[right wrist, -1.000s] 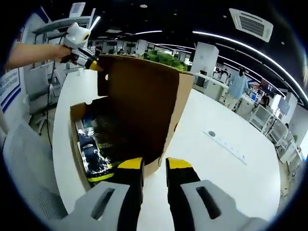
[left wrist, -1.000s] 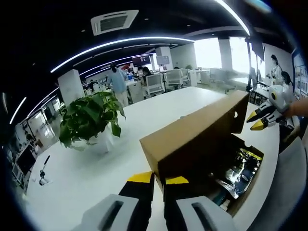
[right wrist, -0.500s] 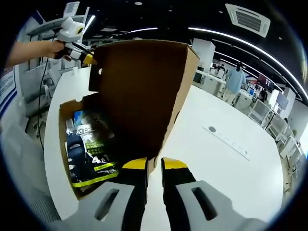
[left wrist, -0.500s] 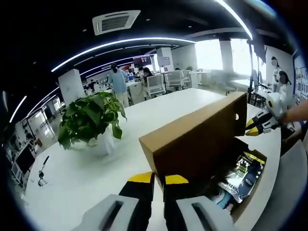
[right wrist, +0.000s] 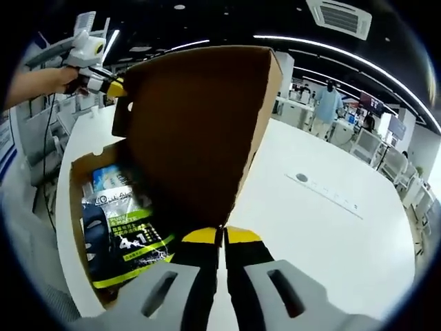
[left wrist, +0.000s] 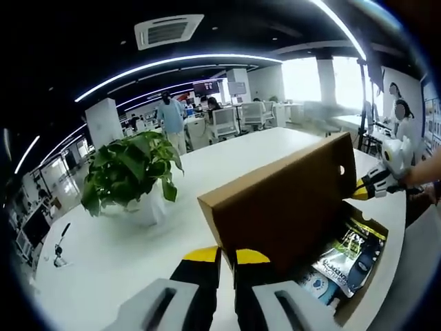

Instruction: Operate the shoe box by opening the lid, removing the specified soft item, and placing it in the target area until the item is outside and the box remains undamaged.

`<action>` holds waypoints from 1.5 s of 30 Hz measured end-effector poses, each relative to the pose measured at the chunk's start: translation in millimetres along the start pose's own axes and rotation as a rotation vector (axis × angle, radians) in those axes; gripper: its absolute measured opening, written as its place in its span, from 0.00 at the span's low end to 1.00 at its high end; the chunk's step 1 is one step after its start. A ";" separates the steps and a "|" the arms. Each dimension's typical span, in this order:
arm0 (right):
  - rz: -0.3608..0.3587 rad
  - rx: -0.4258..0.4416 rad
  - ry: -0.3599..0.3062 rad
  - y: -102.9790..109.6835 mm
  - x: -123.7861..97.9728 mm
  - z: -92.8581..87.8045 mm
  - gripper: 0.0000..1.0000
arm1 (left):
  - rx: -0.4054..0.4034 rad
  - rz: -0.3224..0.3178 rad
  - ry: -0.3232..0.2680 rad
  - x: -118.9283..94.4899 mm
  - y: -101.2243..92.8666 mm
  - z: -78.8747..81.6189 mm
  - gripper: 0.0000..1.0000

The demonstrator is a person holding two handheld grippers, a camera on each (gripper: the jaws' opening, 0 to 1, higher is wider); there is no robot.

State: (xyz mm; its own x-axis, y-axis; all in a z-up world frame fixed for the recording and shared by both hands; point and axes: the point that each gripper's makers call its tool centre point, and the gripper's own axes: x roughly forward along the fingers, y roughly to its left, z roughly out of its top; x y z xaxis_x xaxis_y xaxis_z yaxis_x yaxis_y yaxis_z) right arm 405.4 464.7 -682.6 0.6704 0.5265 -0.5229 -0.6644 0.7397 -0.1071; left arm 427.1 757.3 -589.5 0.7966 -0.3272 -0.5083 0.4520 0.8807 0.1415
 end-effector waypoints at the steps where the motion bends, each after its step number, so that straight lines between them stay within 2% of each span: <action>1: 0.002 0.003 -0.001 0.2 0.1 0.1 0.00 | 0.000 0.000 0.000 0.5 0.3 0.1 0.06; 7: -0.002 0.011 -0.009 -0.5 0.0 0.9 0.00 | 0.007 0.011 0.005 7.2 1.9 1.0 0.06; 21: -0.006 -0.035 -0.003 -1.4 1.8 1.9 0.00 | -0.041 0.025 0.017 15.1 2.7 -2.5 0.09; 30: -0.005 -0.041 0.002 -1.2 1.7 3.1 0.00 | -0.074 0.031 0.033 16.0 -1.4 -21.8 0.11; 45: -0.005 -0.028 0.013 -2.5 2.9 3.4 0.00 | -0.142 0.019 0.082 13.8 -21.0 -63.5 0.10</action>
State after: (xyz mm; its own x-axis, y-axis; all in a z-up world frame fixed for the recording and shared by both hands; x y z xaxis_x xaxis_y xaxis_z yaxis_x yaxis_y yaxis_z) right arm 410.1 465.7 -681.0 0.6698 0.5169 -0.5331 -0.6700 0.7302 -0.1338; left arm 403.1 756.1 -653.4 0.7662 -0.2863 -0.5753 0.3718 0.9277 0.0334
